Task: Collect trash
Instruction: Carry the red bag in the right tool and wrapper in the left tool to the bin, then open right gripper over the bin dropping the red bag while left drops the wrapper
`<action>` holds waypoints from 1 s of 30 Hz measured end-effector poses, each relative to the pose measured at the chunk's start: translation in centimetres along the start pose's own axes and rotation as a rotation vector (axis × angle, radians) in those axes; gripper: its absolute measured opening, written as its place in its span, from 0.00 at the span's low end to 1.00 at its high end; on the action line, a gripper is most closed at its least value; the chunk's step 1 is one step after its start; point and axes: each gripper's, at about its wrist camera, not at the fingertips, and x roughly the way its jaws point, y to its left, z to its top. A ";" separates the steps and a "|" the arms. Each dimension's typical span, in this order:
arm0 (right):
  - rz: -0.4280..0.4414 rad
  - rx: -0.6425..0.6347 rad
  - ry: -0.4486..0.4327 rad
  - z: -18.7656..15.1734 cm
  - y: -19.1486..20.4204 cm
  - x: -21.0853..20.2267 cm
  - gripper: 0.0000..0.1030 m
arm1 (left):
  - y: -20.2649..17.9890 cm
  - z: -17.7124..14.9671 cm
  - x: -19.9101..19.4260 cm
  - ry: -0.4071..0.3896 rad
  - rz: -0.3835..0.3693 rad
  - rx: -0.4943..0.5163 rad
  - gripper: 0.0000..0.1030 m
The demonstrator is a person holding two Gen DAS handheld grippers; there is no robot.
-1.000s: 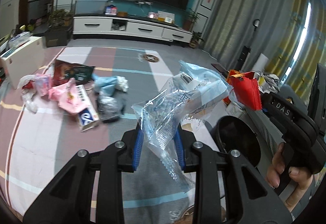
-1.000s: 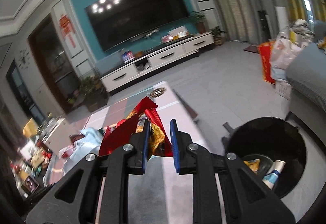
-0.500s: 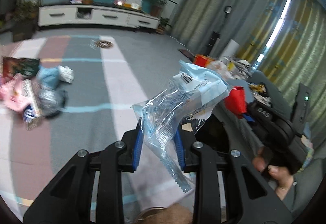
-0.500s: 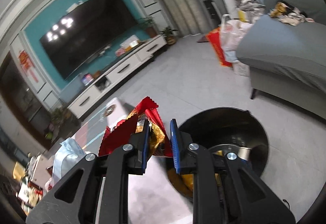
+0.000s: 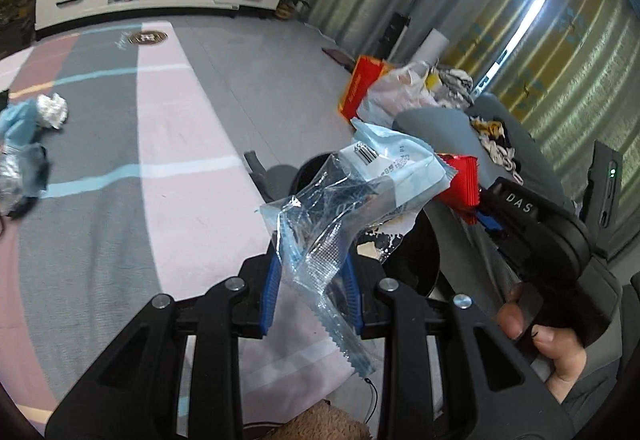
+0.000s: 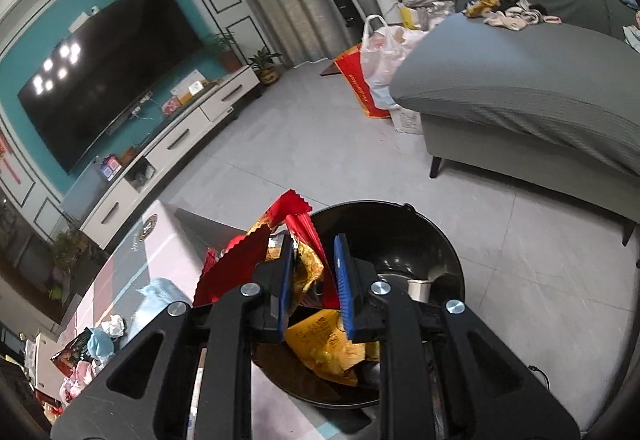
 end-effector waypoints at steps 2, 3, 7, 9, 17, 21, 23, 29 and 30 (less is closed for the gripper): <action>-0.009 0.007 0.012 0.0 -0.3 0.5 0.20 | -0.2 0.0 0.8 0.015 -0.004 0.002 0.29; -0.010 0.011 0.018 0.0 -0.5 0.8 0.20 | -0.2 0.0 1.2 0.021 -0.004 0.003 0.29; -0.034 0.017 0.036 0.0 -0.9 1.5 0.20 | -0.5 0.2 2.5 0.049 -0.004 0.007 0.29; -0.038 0.025 0.043 -0.1 -1.2 1.7 0.20 | -0.8 0.1 3.2 0.062 0.002 0.017 0.29; -0.084 0.038 0.059 -0.1 -2.0 2.4 0.20 | -1.2 -0.1 5.1 0.107 0.005 0.022 0.29; -0.107 0.051 0.068 -0.1 -2.6 2.7 0.20 | -0.9 0.2 6.0 0.123 0.000 0.011 0.29; -0.129 0.050 0.068 -0.1 -2.6 2.9 0.20 | -0.9 0.3 6.4 0.124 0.012 0.014 0.29; -0.123 0.065 0.091 -0.2 -3.1 3.5 0.20 | -1.4 0.3 7.5 0.150 0.006 0.016 0.29; -0.135 0.066 0.091 -0.2 -3.3 3.6 0.20 | -1.5 0.3 7.6 0.150 0.008 0.022 0.29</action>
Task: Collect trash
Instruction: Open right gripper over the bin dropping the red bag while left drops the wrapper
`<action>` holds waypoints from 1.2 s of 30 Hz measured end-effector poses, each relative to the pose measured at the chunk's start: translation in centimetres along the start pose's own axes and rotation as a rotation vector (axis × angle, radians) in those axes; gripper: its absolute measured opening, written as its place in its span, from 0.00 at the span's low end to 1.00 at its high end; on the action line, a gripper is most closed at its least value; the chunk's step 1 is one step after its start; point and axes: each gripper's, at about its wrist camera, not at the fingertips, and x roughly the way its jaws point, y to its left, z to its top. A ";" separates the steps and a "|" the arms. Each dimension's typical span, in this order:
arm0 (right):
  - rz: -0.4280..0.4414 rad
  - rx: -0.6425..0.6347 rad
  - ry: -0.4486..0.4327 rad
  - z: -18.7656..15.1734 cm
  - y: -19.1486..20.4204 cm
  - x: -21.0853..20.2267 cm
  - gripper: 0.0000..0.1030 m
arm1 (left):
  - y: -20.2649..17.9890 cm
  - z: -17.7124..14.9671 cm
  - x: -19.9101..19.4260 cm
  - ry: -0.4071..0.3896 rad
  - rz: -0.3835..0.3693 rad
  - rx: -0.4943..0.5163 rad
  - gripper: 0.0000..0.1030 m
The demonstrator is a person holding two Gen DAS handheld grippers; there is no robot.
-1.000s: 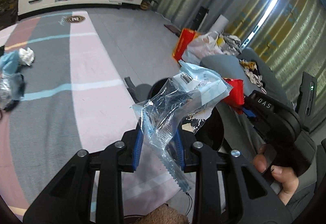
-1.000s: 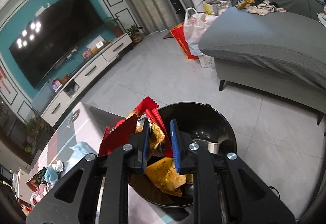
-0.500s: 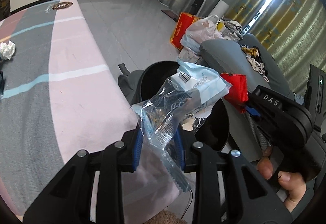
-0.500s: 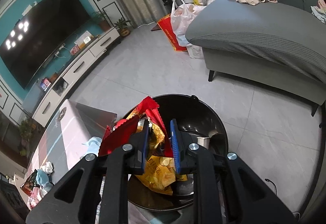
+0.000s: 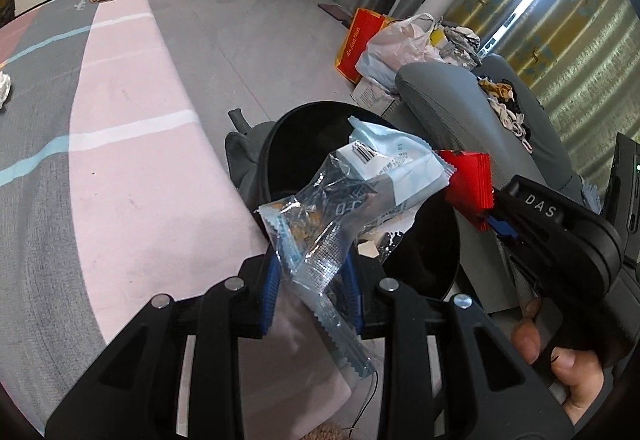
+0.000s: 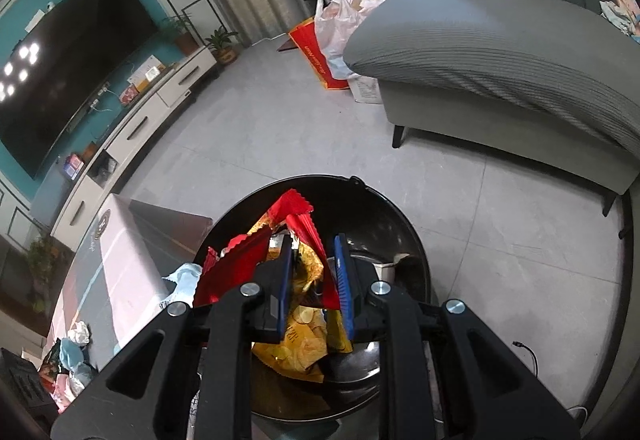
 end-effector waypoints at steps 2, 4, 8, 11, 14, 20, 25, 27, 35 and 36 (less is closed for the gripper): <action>-0.021 0.006 -0.003 0.1 -0.2 0.0 0.21 | -0.3 0.1 0.2 0.000 -0.003 0.009 0.29; -0.019 0.017 -0.002 0.1 -0.4 -0.1 0.21 | -0.5 0.3 0.3 0.001 -0.009 0.008 0.29; -0.032 0.026 -0.001 0.1 -0.8 0.0 0.22 | -0.5 0.8 0.8 0.007 -0.015 0.001 0.29; -0.039 0.026 0.005 0.1 -0.8 0.2 0.22 | -0.8 0.9 1.2 0.015 -0.019 0.008 0.30; -0.040 0.025 0.013 0.2 -0.9 0.4 0.28 | -1.1 0.7 1.4 0.014 -0.011 0.008 0.34; -0.035 0.037 0.005 0.2 -0.9 0.0 0.35 | -1.4 0.6 1.0 0.001 -0.017 0.014 0.59; -0.031 0.037 -0.004 0.2 -0.7 -0.4 0.60 | -0.5 0.6 -0.5 -0.028 -0.021 -0.002 0.81; -0.034 0.031 -0.006 0.1 -0.3 -0.5 0.66 | 0.1 0.6 -1.1 -0.035 -0.023 -0.016 0.83; 0.001 -0.023 -0.027 0.0 2.3 -1.2 0.84 | 5.1 0.1 -7.6 -0.148 0.069 -0.075 0.93; 0.011 -0.035 -0.034 -0.1 2.9 -1.4 0.87 | 6.0 0.2 -8.6 -0.168 0.086 -0.091 0.93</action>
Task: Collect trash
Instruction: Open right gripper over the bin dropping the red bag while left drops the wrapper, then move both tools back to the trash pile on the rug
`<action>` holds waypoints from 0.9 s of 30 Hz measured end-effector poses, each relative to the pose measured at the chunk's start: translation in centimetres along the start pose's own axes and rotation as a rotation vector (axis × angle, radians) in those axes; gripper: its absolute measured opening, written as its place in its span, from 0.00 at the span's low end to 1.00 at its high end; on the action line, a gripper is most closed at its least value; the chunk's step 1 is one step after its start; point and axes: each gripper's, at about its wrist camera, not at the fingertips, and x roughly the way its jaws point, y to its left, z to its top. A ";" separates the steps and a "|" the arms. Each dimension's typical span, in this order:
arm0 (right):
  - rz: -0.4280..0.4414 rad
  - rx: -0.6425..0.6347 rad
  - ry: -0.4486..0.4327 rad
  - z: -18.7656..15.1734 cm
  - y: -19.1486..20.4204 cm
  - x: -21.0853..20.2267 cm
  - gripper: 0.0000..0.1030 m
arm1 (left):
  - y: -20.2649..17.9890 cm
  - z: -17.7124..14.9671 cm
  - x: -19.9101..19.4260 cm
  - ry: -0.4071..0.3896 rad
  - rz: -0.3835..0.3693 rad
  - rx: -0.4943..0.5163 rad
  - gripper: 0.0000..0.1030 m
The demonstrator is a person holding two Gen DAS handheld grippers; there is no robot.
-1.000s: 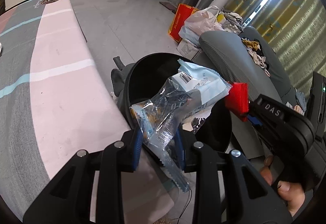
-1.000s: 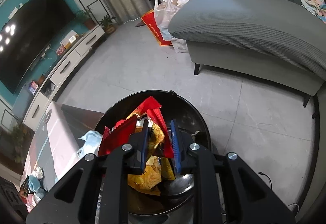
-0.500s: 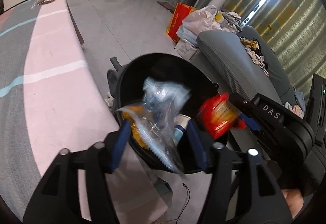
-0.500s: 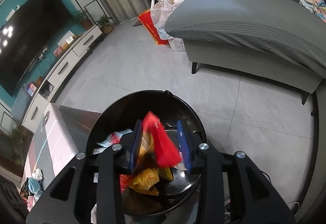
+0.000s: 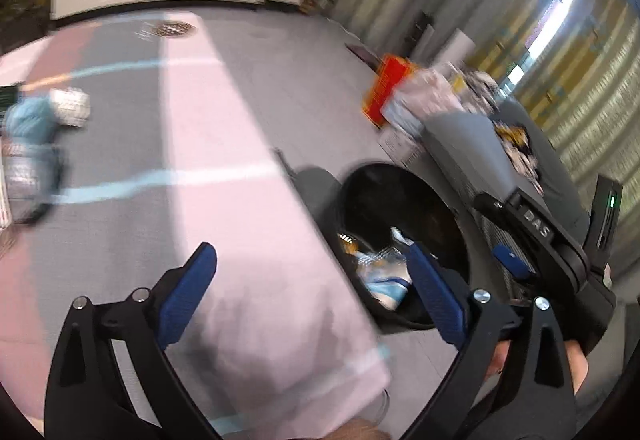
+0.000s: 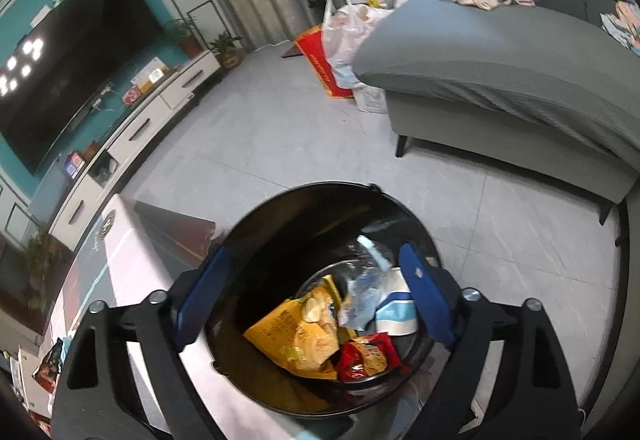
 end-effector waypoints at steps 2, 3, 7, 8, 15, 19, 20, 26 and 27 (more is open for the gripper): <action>0.044 -0.039 -0.008 -0.3 1.5 -0.5 0.90 | 2.5 0.4 -2.3 -0.041 0.031 -0.036 0.95; 0.072 -0.056 -0.008 -0.4 2.2 -0.7 0.91 | 3.6 0.5 -3.5 -0.060 0.048 -0.052 0.96; 0.208 -0.138 -0.024 -1.3 6.1 -2.0 0.97 | 8.6 0.7 -8.5 -0.150 0.162 -0.099 0.97; 0.227 -0.168 -0.032 -1.7 7.3 -2.3 0.97 | 10.1 0.7 -9.8 -0.171 0.207 -0.108 0.97; 0.376 -0.400 -0.052 -6.1 16.2 -3.7 0.97 | 18.4 -0.2 -14.4 -0.247 0.404 -0.158 0.97; 0.541 -0.550 0.022 -10.3 21.0 -3.4 0.97 | 23.0 -2.0 -15.3 -0.285 0.498 -0.221 0.97; 0.574 -0.571 0.038 -11.1 21.7 -3.2 0.97 | 24.0 -2.3 -15.4 -0.285 0.498 -0.246 0.97; 0.489 -0.693 0.051 -16.6 25.3 -2.2 0.97 | 28.3 -3.3 -15.8 -0.277 0.462 -0.364 0.97; 0.487 -0.705 0.053 -17.2 25.5 -2.1 0.97 | 28.7 -3.4 -15.8 -0.282 0.463 -0.376 0.97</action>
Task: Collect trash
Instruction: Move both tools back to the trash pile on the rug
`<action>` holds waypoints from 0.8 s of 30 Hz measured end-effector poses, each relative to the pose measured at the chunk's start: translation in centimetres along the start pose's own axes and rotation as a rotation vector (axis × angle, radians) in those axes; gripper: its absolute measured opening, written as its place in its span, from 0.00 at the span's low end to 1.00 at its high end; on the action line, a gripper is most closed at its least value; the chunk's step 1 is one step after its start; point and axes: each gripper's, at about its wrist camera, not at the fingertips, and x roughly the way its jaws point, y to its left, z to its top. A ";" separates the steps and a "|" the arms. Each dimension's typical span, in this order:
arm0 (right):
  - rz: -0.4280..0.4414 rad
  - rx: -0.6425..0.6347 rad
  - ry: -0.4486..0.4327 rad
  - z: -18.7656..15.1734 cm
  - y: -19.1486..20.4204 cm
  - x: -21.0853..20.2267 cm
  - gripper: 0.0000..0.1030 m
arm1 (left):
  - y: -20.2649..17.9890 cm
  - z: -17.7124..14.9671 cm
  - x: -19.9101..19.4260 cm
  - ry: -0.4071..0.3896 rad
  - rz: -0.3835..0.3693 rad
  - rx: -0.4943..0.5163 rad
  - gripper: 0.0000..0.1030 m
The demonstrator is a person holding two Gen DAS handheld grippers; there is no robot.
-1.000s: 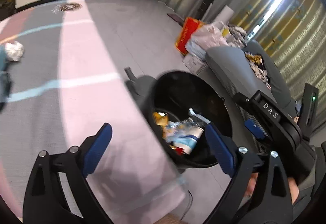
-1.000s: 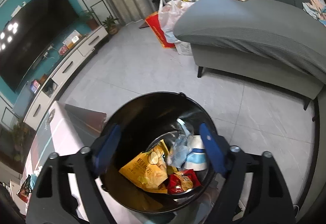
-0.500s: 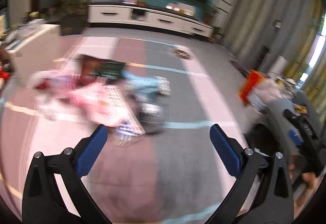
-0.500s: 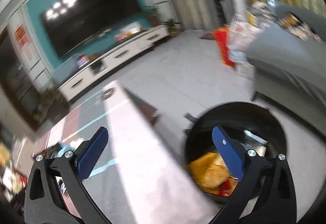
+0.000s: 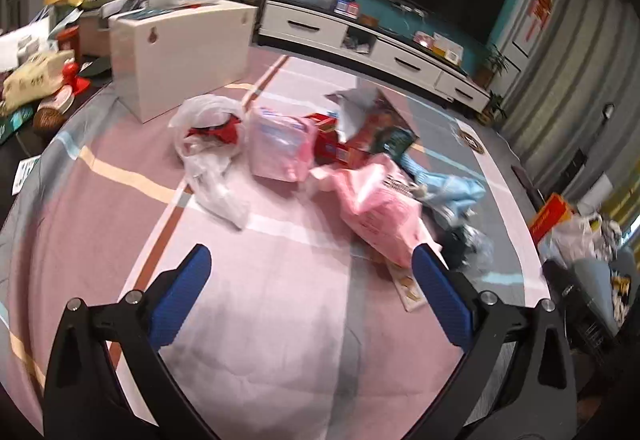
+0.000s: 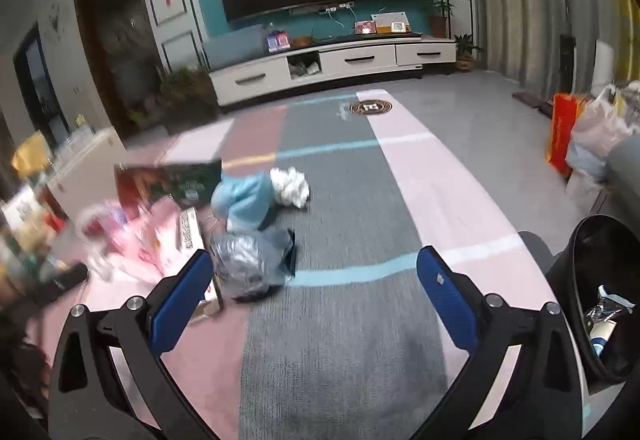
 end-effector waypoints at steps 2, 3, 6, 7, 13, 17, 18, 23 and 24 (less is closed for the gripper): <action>0.019 -0.015 0.045 -0.5 0.7 1.0 0.97 | 0.6 0.1 0.1 0.000 -0.002 -0.023 0.97; 0.026 -0.019 0.050 -0.7 0.8 1.0 0.97 | 0.6 0.1 0.2 0.001 -0.005 -0.026 0.97; 0.016 -0.040 0.041 -1.1 1.2 0.9 0.97 | 0.6 0.3 0.4 0.001 0.005 -0.006 0.97; 0.015 -0.040 0.038 -1.1 1.2 0.9 0.97 | 0.5 0.3 0.5 -0.002 0.010 -0.001 0.97; 0.019 -0.002 0.045 -1.2 0.9 1.4 0.97 | 0.9 0.3 0.7 0.025 -0.025 -0.016 0.97; -0.017 -0.012 0.008 -1.1 0.8 0.7 0.97 | 1.5 0.7 0.7 0.031 -0.074 -0.049 0.97; -0.016 -0.019 0.006 -1.0 0.8 0.3 0.97 | 1.6 0.8 0.7 0.034 -0.090 -0.058 0.97; -0.003 -0.036 0.016 -0.2 1.9 -0.6 0.97 | 2.7 1.6 0.3 0.015 -0.082 -0.092 0.97; -0.007 -0.060 0.020 0.2 2.7 -0.9 0.97 | 3.1 1.8 0.2 0.011 -0.066 -0.105 0.97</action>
